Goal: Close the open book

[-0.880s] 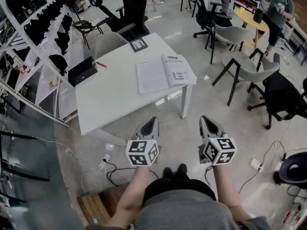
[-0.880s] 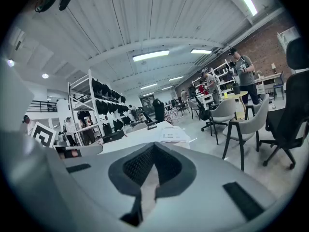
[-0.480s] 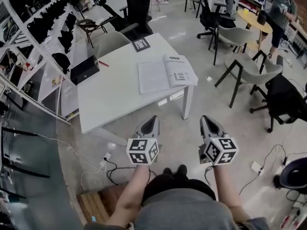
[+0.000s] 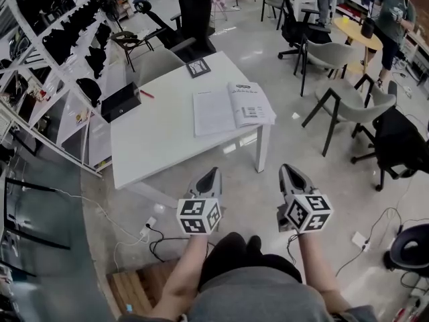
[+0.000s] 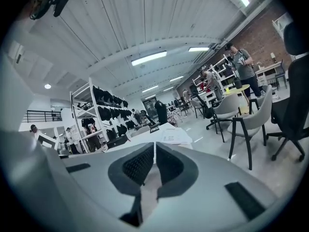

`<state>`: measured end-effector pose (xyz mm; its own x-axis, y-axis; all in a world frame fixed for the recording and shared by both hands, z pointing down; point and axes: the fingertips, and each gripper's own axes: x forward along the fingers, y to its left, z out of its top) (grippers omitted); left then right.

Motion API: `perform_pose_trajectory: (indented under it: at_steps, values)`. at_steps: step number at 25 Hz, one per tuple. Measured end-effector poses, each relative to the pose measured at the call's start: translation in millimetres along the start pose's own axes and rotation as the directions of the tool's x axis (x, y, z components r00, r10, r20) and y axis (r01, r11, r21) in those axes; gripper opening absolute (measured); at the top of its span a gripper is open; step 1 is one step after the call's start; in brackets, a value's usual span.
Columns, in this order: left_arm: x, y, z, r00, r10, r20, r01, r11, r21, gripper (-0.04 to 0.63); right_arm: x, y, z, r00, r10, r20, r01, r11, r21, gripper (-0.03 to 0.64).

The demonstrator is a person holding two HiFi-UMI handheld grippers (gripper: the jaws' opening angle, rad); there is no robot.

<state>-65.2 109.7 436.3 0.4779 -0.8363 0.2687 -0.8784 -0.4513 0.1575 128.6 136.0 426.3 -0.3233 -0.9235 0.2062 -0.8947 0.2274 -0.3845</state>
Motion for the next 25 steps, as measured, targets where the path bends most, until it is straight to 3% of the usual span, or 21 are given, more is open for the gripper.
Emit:
perform_pose_trajectory:
  at_steps: [11,25]
  values:
    - [5.2,-1.5,3.8,1.000,0.031,0.005,-0.031,1.000,0.000,0.006,2.1,-7.6,0.3,0.998,0.054,-0.023,-0.052,0.997,0.055,0.098]
    - [45.5,32.2,3.8,0.998,0.052,-0.025,-0.053,0.999,-0.011,0.006,50.7,-17.9,5.8,0.996,0.072,-0.055,-0.066,0.992,0.103,0.135]
